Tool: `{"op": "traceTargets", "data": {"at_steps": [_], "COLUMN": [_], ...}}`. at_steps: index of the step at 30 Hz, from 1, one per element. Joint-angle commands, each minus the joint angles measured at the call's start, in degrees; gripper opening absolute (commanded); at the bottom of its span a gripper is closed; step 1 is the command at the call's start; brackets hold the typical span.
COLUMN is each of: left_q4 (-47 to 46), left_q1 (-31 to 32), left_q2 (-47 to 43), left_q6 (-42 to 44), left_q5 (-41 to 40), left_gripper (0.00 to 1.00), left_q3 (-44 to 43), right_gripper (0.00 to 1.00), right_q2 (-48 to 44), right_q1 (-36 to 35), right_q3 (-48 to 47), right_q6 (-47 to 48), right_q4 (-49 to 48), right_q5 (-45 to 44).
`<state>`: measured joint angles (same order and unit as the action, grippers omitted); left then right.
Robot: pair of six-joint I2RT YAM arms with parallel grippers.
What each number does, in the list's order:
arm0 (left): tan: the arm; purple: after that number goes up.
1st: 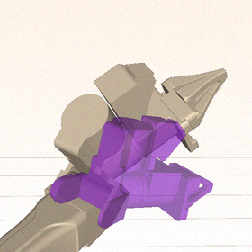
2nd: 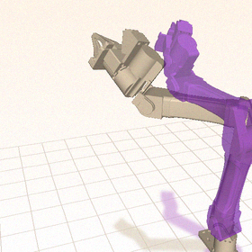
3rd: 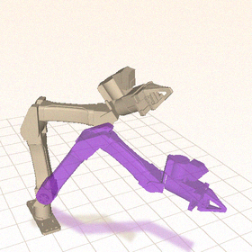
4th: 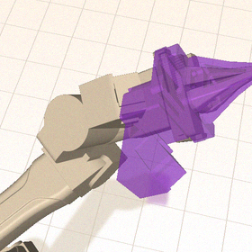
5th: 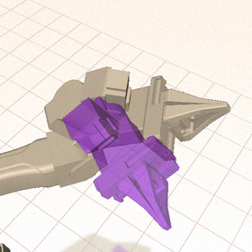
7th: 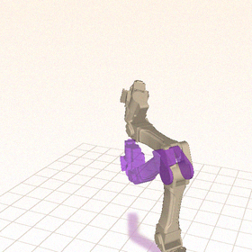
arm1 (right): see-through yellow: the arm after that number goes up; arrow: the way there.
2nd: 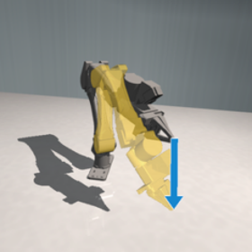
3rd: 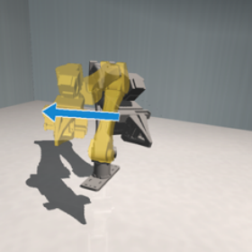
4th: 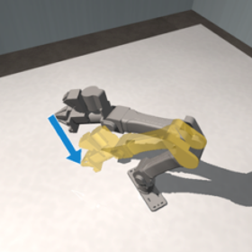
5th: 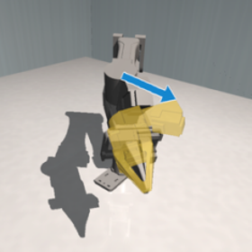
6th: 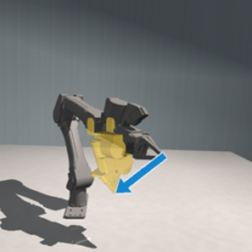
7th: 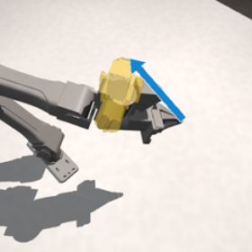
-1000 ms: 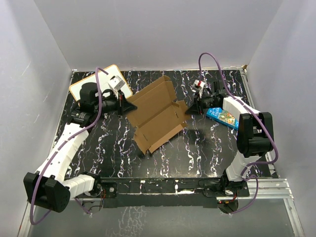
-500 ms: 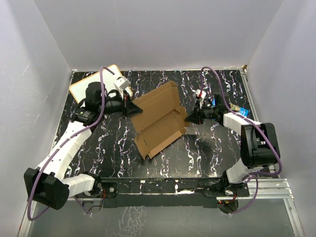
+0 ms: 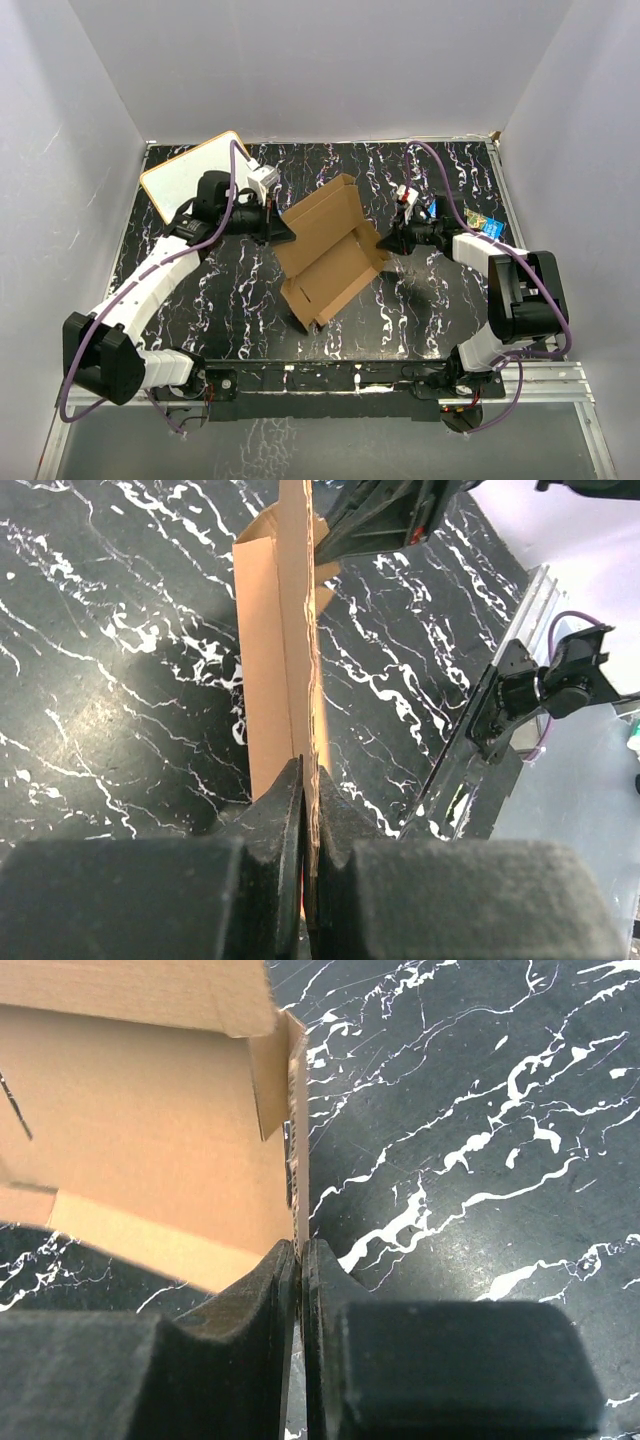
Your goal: Fold the paper box
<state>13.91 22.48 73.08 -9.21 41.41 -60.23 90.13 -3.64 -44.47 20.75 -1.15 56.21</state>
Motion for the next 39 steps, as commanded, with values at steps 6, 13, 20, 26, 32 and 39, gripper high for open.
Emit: {"op": "traceTargets", "data": {"at_steps": [6, 13, 20, 26, 32, 39], "left_q4": [-0.62, -7.00, -8.01, -7.75, -8.24, -9.34], "left_q1": [0.94, 0.99, 0.90, 0.81, 0.81, 0.81], "left_q2": [-1.59, -4.66, -2.99, -0.66, -0.34, -1.13], "left_q6": [-2.14, -7.64, -9.16, -6.32, -3.91, -1.86], "left_q5": [-6.86, -11.68, -13.99, -13.00, -11.09, -9.63], "left_gripper": [0.00, 0.00, 0.00, 0.00, 0.00, 0.00], "left_q3": [2.94, 8.55, 10.70, 11.24, 11.53, 12.45], "right_gripper": [0.47, 0.75, 0.98, 0.93, 0.88, 0.69], "right_q2": [-3.83, -9.78, -8.09, -7.91, -6.42, -2.14], "right_q1": [5.61, 11.99, 10.15, -3.25, -13.83, -18.46], "right_q3": [-4.45, -3.17, -2.76, -2.05, -2.35, -4.23], "right_q6": [3.08, 12.51, 79.15, 77.01, 72.59, 71.04], "right_q4": [6.29, 21.08, 64.53, 53.94, 46.14, 45.71], "right_q5": [4.96, 10.04, 19.80, 4.56, -5.61, -9.63]}}
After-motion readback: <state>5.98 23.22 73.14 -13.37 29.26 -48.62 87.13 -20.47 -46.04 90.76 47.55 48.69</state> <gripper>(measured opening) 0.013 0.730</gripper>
